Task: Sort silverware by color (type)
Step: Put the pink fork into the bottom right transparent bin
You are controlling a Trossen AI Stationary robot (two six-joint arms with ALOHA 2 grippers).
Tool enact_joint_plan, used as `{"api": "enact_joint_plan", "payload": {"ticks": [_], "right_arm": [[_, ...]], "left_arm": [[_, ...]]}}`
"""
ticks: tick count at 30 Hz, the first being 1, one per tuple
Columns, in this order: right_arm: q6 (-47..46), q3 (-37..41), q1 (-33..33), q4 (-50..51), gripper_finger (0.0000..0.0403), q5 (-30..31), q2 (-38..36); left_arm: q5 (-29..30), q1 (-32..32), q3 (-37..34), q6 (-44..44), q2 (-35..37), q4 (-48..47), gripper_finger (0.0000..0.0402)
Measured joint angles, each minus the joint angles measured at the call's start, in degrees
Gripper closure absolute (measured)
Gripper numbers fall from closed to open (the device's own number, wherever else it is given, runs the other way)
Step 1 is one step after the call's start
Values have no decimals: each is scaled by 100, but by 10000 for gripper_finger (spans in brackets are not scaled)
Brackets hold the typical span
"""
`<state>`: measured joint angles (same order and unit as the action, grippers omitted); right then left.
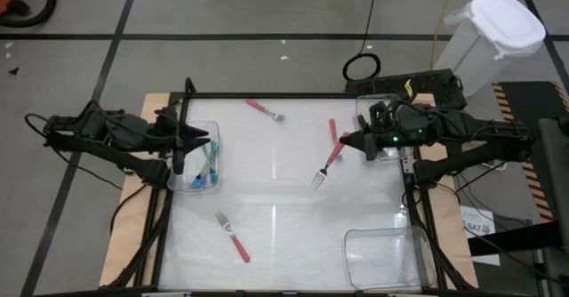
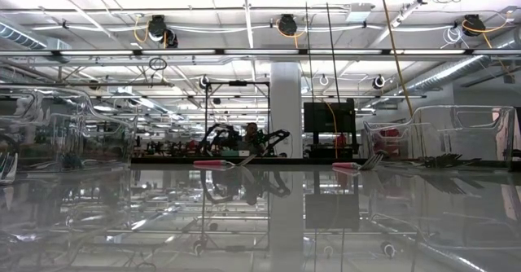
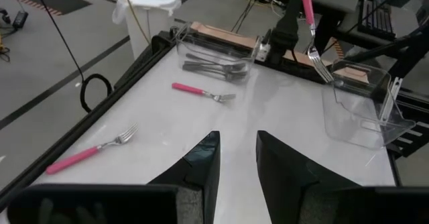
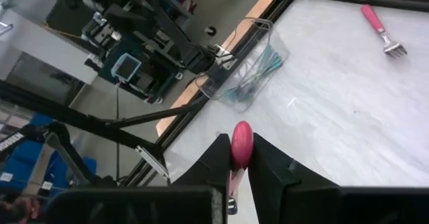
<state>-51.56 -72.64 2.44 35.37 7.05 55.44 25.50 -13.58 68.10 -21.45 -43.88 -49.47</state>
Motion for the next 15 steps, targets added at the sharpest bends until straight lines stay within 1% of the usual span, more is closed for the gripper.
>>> {"api": "enact_joint_plan", "payload": {"ticks": [4,10,15], "right_arm": [[-32,0,-4,124,375,-280,-122],[-355,0,32,351,375,-856,-332],[-496,0,199,488,375,-1003,-469]], "left_arm": [[0,0,0,0,1,0,305],[-2,0,0,0,0,0,305],[-2,0,0,35,0,0,305]]}}
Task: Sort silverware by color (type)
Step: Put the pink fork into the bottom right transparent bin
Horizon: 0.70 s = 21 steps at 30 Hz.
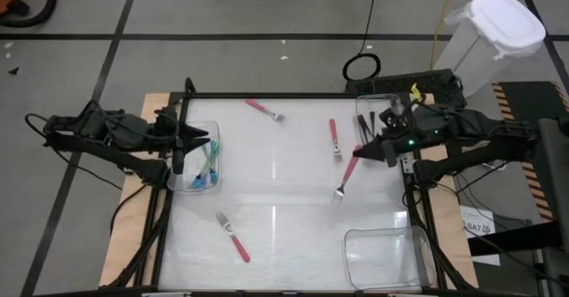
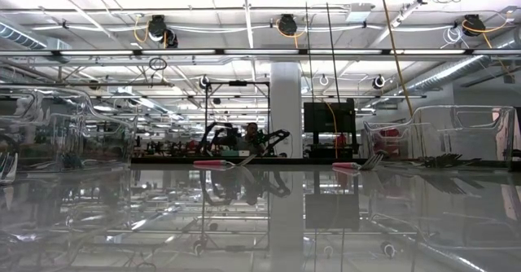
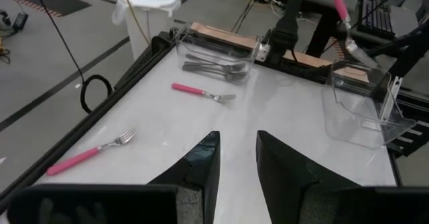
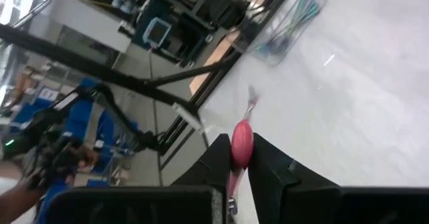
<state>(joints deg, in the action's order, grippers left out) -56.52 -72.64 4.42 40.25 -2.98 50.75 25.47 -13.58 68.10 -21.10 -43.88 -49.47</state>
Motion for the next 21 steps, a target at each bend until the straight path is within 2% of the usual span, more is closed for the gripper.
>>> {"api": "enact_joint_plan", "payload": {"ticks": [2,11,17,21], "right_arm": [[-71,0,75,54,375,-78,-43],[-39,0,493,851,375,-639,-141],[-13,0,726,1604,375,-631,-136],[-223,0,983,1700,375,-504,-142]], "left_arm": [[-108,0,0,1,0,7,305],[-1357,0,0,269,-129,228,305],[-1328,9,0,498,-228,276,305],[-1253,9,0,490,-329,266,305]]}}
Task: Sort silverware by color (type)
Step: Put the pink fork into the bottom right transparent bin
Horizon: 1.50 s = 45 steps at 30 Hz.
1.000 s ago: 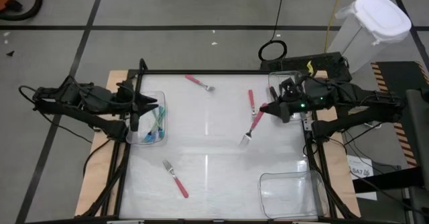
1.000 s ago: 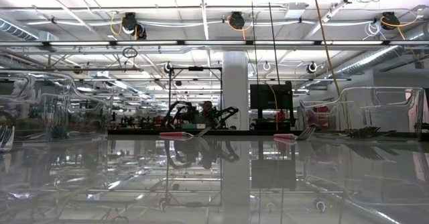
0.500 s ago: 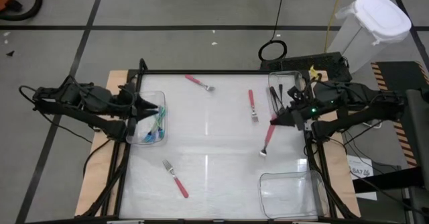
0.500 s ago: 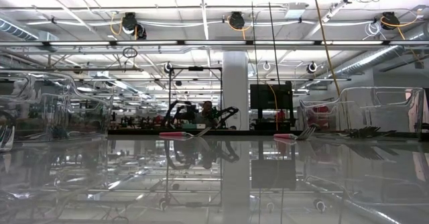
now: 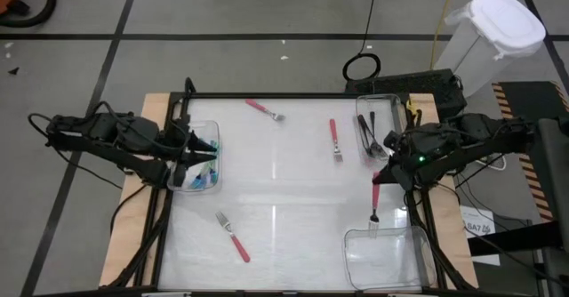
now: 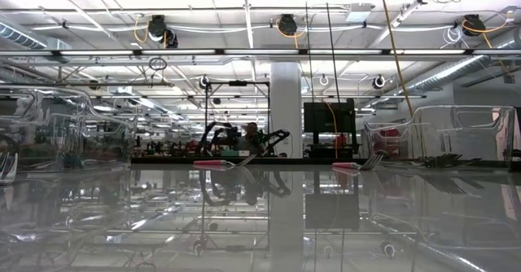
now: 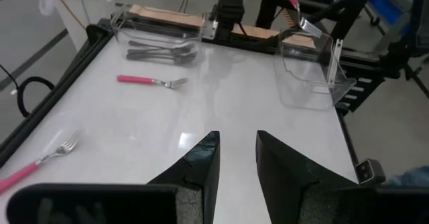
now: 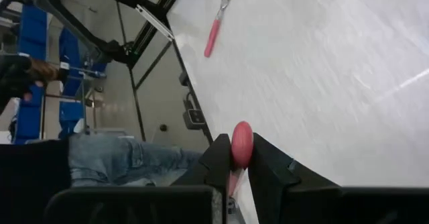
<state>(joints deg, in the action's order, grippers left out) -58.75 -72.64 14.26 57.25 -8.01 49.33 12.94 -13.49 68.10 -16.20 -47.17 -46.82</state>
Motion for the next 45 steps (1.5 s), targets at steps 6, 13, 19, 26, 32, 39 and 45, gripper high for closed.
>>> {"api": "enact_joint_plan", "payload": {"ticks": [6,13,19,26,32,39,45], "right_arm": [[-213,0,603,14,375,662,-40],[-933,193,1346,32,375,1497,-148],[-1659,964,2055,-758,375,2164,-198],[-2582,1846,2817,-1487,375,3112,-82],[-3278,1870,3699,-1588,375,4186,32],[-4391,1862,4632,-1114,375,5010,307],[-5430,1862,5080,-533,375,5196,657]], "left_arm": [[12,-1,0,-281,-107,-3,305],[16,-1,0,-392,-157,-8,305],[16,-1,0,-378,-155,-12,305],[18,-3,0,-277,-158,-14,305],[19,-3,0,-202,-158,-14,305],[38,-1,0,-180,-158,-13,305],[221,2,0,-147,-158,-12,305]]}}
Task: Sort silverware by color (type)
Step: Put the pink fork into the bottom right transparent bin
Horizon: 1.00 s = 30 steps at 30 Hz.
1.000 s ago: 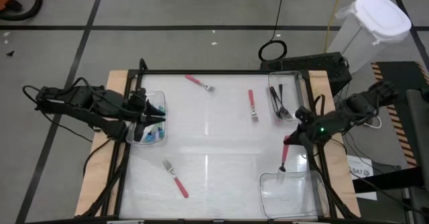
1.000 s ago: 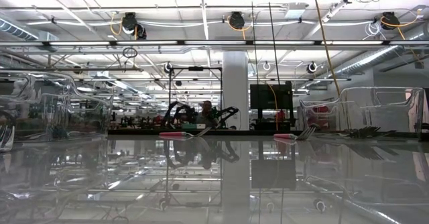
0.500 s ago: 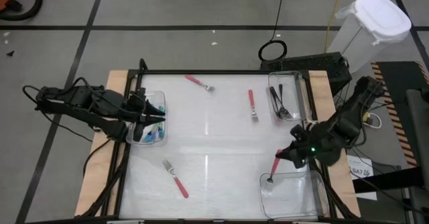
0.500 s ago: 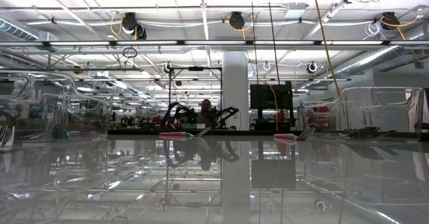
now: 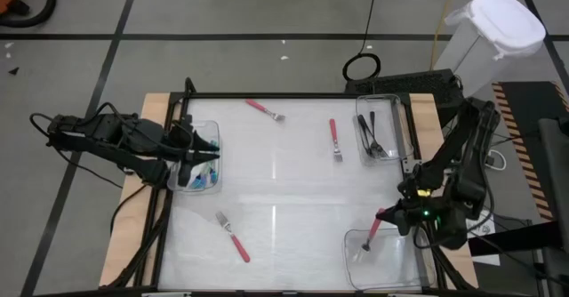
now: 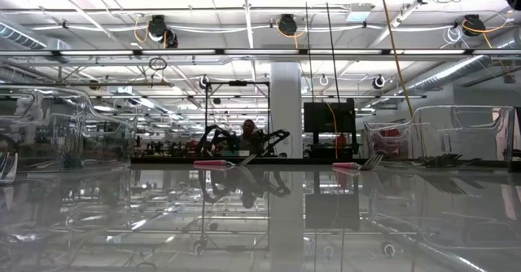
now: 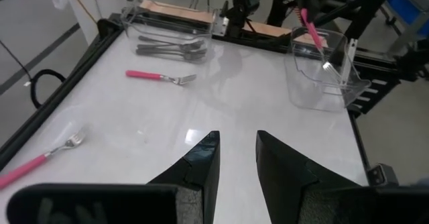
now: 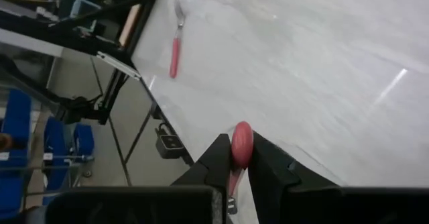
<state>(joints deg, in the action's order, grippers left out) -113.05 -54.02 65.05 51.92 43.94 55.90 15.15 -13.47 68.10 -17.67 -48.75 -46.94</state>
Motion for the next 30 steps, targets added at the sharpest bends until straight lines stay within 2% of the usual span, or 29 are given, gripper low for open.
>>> {"api": "enact_joint_plan", "payload": {"ticks": [7,14,20,27,30], "right_arm": [[-773,0,375,96,375,269,465],[-972,0,481,31,373,220,863],[-1315,-2,473,240,353,-339,1075],[-1319,-2,471,239,360,-375,1235],[-1380,-2,468,254,358,-654,1318]], "left_arm": [[142,0,0,-6,0,4,305],[145,0,0,-46,0,7,305],[149,0,0,-34,-3,9,305],[150,0,-2,-75,-162,40,305],[149,0,-2,-176,-286,42,305]]}}
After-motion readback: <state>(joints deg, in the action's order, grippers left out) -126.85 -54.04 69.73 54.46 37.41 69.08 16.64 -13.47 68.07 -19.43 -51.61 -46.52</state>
